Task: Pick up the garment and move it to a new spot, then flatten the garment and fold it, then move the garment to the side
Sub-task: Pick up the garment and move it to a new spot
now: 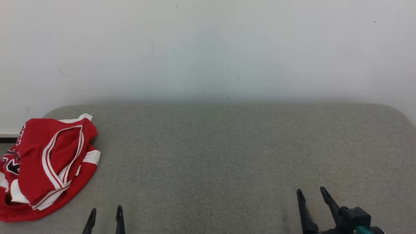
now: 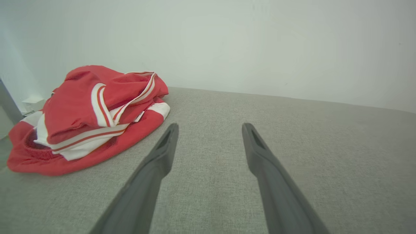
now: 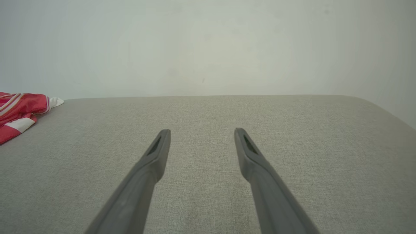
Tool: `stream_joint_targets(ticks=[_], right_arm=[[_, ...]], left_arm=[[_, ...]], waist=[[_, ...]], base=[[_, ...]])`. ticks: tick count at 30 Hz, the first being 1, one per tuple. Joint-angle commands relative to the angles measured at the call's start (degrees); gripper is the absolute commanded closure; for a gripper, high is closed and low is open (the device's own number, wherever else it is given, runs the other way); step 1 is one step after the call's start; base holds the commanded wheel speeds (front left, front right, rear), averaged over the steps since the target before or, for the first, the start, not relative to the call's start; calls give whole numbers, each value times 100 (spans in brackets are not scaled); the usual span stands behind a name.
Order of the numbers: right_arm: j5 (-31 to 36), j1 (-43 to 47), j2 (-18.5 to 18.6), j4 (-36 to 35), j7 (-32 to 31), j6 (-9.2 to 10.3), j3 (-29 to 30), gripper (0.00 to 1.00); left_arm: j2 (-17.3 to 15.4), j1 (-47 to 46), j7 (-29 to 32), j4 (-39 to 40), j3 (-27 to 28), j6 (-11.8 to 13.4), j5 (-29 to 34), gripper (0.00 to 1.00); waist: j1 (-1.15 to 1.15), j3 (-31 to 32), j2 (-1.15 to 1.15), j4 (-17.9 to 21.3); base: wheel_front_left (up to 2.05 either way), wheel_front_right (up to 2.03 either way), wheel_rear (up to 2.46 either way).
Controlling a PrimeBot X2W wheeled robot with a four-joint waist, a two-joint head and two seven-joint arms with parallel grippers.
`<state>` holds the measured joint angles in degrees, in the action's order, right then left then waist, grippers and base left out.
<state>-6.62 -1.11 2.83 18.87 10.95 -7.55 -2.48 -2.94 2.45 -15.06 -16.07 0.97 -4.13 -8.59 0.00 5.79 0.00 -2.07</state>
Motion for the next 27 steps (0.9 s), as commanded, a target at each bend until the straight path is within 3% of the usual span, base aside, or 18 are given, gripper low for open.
stream_joint_targets(ticks=[1,19,27], right_arm=[[15,68,10,-18,29,12,-7,0],[-133,107,10,99,135,12,-184,0],[-223,15,10,173,204,12,-238,0]], left_arm=[[1,28,-18,-13,36,-29,36,0],[-109,237,-18,-19,295,-31,104,0],[-169,251,-18,-21,363,-12,121,0]], waist=[[0,28,0,-160],[0,160,0,-1594],[0,149,0,-2025]], base=[[0,0,0],[0,0,0],[0,0,0]])
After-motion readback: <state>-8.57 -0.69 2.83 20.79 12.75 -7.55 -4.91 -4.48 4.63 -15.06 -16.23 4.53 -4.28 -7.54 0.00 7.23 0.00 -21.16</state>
